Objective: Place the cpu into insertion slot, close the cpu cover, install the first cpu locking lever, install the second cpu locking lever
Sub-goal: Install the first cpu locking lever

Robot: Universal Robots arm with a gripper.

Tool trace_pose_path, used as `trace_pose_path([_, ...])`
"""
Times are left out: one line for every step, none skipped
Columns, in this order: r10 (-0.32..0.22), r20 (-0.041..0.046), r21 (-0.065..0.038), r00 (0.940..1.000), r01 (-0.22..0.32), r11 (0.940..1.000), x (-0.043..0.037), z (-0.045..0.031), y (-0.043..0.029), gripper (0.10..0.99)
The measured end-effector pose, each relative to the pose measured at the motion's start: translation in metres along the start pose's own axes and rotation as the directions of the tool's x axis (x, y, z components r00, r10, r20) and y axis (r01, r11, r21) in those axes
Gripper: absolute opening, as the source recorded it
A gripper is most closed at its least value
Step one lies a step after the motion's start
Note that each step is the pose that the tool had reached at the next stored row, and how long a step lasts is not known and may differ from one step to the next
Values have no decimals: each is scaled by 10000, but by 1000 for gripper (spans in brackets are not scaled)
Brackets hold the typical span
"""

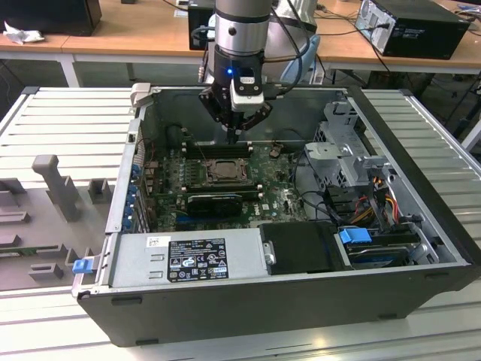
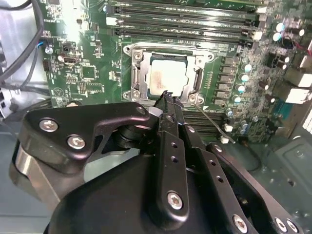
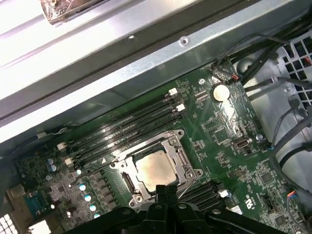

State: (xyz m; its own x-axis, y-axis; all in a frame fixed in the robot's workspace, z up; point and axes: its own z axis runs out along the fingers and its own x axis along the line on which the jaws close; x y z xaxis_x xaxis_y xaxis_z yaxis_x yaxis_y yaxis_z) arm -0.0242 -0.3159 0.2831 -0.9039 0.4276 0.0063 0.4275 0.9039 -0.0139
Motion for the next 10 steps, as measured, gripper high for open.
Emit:
trace_pose_path([-247,3,2,9997,247,9997,0,0,0,106])
trace_pose_path([-400,6,3,9992,400,9992,0,0,0,106])
trace_pose_path([-501,7,3,9987,501,9987,0,0,0,106])
trace_pose_path([-657,9,5,9978,657,9978,0,0,0,106])
trace_pose_path([-757,10,5,9971,757,9971,0,0,0,106])
trace_pose_path([-862,12,7,9963,862,9963,0,0,0,106])
trace_pose_path([-961,13,7,9954,961,9954,0,0,0,106])
trace_pose_path([-1063,15,7,9943,1063,9943,0,0,0,106])
trace_pose_path([-1149,15,9,9934,1148,9934,0,0,0,106])
trace_pose_path([-1234,17,9,9923,1234,9924,1,0,-1,106])
